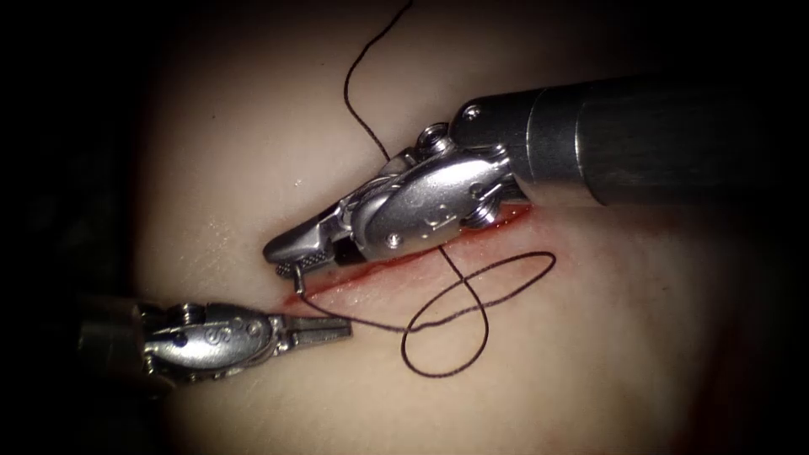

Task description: Wound Closure

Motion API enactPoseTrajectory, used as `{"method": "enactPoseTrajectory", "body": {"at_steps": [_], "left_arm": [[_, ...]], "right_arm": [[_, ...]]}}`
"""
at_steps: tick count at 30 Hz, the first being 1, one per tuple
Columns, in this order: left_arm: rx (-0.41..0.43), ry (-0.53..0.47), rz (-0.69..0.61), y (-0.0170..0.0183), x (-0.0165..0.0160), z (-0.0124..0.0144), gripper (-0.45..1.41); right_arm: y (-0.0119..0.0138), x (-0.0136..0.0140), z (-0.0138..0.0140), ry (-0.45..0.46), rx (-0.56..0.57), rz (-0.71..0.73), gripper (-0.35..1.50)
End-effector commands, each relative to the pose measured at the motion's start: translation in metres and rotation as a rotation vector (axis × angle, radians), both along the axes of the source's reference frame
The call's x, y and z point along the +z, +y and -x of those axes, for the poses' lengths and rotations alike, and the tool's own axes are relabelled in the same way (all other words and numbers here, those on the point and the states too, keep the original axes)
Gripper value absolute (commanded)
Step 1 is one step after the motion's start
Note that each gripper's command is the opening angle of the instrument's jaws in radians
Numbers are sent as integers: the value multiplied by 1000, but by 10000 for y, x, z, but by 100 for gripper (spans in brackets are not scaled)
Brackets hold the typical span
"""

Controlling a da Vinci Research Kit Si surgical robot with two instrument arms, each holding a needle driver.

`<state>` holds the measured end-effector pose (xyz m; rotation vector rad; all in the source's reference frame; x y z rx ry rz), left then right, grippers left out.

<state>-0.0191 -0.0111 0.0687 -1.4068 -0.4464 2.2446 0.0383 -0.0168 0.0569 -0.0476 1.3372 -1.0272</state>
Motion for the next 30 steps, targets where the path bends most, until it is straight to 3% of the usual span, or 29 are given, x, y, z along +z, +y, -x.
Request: {"method": "enactPoseTrajectory", "body": {"at_steps": [1, 8, 14, 16, 19, 30], "left_arm": [[1, 0, -1, -4, 5, 5, -45], [1, 0, -1, -5, 6, 5, -45], [-1, 0, -6, -5, 6, 5, -45], [-17, 26, -78, -8, 11, 5, -45], [-13, 87, -195, -11, 14, 5, -45], [39, 147, -263, -12, 14, 5, -45]], "right_arm": [[1, 3, -8, -2, 2, -3, -35], [0, 6, -8, -22, 11, -28, -35], [17, -10, -7, -17, 54, -41, -35], [33, -29, -5, -7, 82, -44, -35], [32, -31, -4, -6, 81, -45, -35], [37, -34, -5, 52, 130, -79, -35]]}}
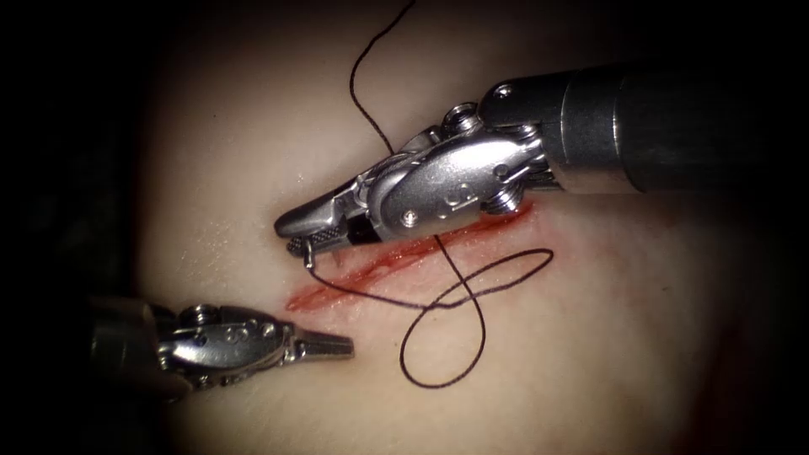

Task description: Wound Closure

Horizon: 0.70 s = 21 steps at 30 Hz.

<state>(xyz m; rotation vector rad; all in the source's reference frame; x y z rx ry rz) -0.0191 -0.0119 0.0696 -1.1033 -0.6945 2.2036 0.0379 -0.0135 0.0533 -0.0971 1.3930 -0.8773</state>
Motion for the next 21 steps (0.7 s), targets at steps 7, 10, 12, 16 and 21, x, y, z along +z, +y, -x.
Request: {"method": "enactPoseTrajectory", "body": {"at_steps": [7, 10, 12, 16, 21], "left_arm": [[41, 37, -7, -4, 5, 4, -45], [56, 39, -10, -3, 5, 2, -45], [56, 39, -7, -2, 6, 1, -45], [61, 41, -7, -2, 6, 1, -45], [75, 67, -5, -3, 6, 1, -45]], "right_arm": [[28, -12, -9, 12, 110, -199, -35], [41, -17, -8, 22, 161, -311, -35], [46, -19, -8, 7, 172, -347, -35], [49, -19, -9, -6, 187, -394, -35], [64, -23, -12, -15, 219, -465, -35]]}}
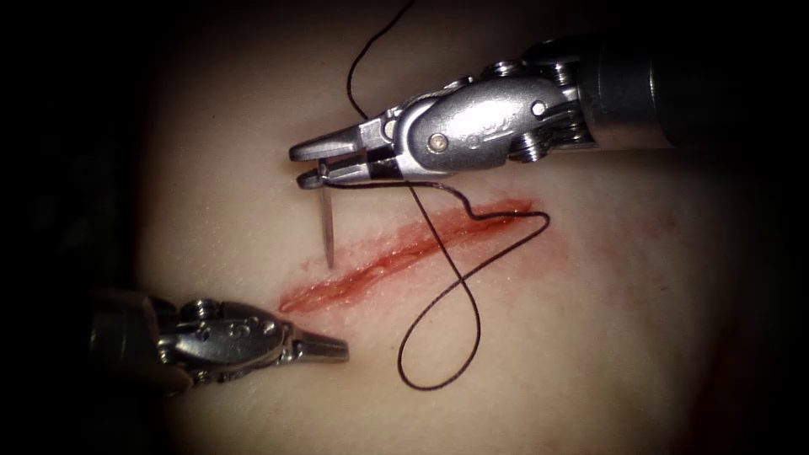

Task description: Wound Closure

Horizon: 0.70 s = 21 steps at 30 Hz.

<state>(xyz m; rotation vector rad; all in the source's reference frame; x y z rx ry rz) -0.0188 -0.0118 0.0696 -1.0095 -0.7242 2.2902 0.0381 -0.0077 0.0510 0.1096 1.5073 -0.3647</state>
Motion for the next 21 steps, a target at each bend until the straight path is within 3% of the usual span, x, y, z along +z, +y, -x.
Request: {"method": "enactPoseTrajectory", "body": {"at_steps": [1, 13, 21], "left_arm": [[0, 2, 1, -4, 5, 5, -45], [-4, 30, 16, -1, 7, 1, -45], [-8, 34, 20, 0, 7, 0, -45]], "right_arm": [[8, 0, -10, -3, 4, -12, -35], [31, 18, -24, -76, -28, -289, -35], [33, 45, -23, -130, -22, -467, -35]]}}
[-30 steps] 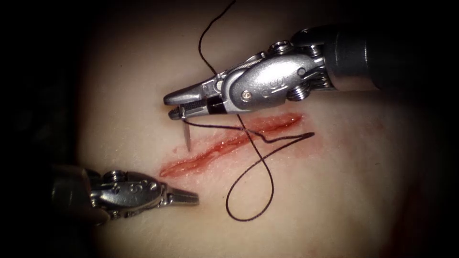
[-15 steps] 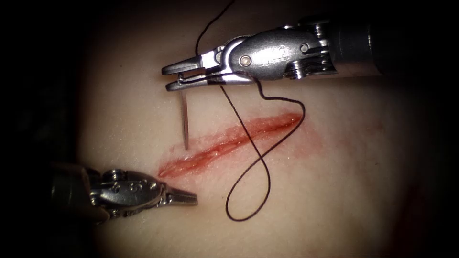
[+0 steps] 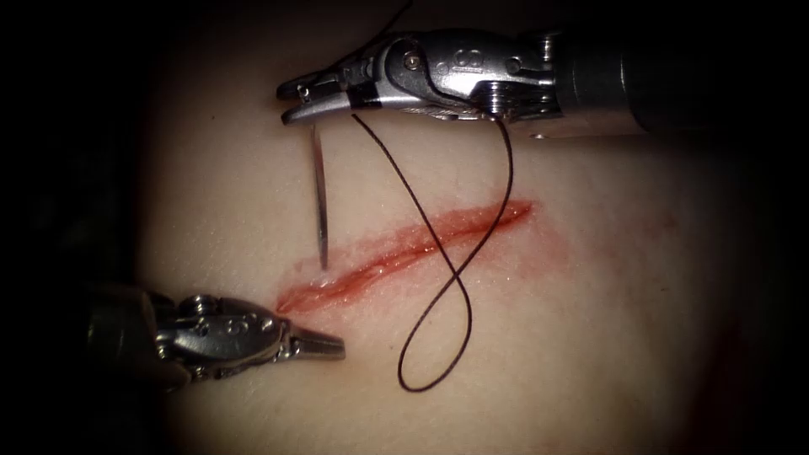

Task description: Wound Closure

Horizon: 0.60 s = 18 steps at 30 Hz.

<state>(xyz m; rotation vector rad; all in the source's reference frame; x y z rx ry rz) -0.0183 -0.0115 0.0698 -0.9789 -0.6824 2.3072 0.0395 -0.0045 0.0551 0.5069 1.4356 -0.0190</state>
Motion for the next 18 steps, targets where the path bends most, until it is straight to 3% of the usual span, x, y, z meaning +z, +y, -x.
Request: {"method": "enactPoseTrajectory", "body": {"at_steps": [1, 18], "left_arm": [[1, 2, -1, -4, 5, 5, -45], [-3, 2, 4, -3, 5, 1, -45]], "right_arm": [[0, 9, -8, -6, 2, -29, -35], [-35, 53, -12, -121, -21, -376, -35]]}}
